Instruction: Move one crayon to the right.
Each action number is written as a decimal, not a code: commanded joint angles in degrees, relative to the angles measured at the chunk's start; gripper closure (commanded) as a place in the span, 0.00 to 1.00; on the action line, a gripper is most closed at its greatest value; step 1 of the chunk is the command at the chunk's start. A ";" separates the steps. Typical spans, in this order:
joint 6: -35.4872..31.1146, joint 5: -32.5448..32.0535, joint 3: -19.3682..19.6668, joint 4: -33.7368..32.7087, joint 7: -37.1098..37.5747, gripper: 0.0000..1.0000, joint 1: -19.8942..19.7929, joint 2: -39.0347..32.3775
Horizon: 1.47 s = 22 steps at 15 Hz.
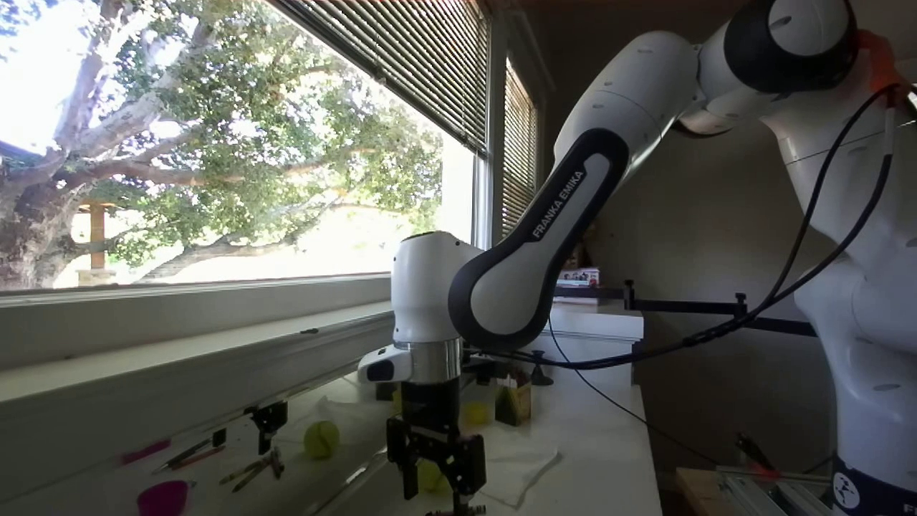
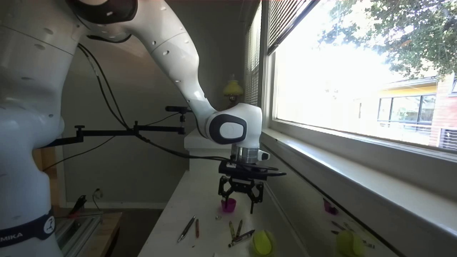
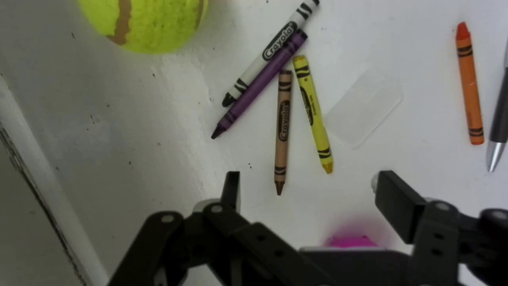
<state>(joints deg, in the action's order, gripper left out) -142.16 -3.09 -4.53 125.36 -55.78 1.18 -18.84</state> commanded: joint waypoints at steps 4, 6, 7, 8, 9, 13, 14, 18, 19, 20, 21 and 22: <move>-1.07 -1.52 -0.96 -0.62 0.91 0.24 -0.57 -1.72; -1.24 -1.43 -1.00 -0.55 0.68 0.25 -0.74 -1.99; -1.37 -1.34 -1.05 -0.52 0.56 0.27 -0.83 -2.19; -1.50 -1.39 -1.05 -0.50 0.54 0.28 -0.86 -2.38; -1.51 -1.44 -1.04 -0.52 0.52 0.29 -0.89 -2.62; -3.60 -2.12 -0.87 -0.11 0.33 0.34 -0.96 -3.47; -4.54 -2.18 -0.90 0.01 0.14 0.35 -1.08 -3.61; -6.09 -2.18 -1.08 -0.04 -0.25 0.41 -1.59 -4.34; -6.40 -2.28 -1.04 0.03 -0.20 0.44 -1.61 -4.41; -6.65 -2.19 -1.12 0.07 -0.27 0.47 -1.73 -4.50; -6.75 -2.14 -1.16 0.09 -0.30 0.55 -1.80 -4.56; -6.95 -2.18 -1.16 0.08 -0.25 0.60 -1.84 -4.66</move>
<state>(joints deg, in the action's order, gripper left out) -147.37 -3.47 -4.90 125.41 -55.95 0.45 -22.83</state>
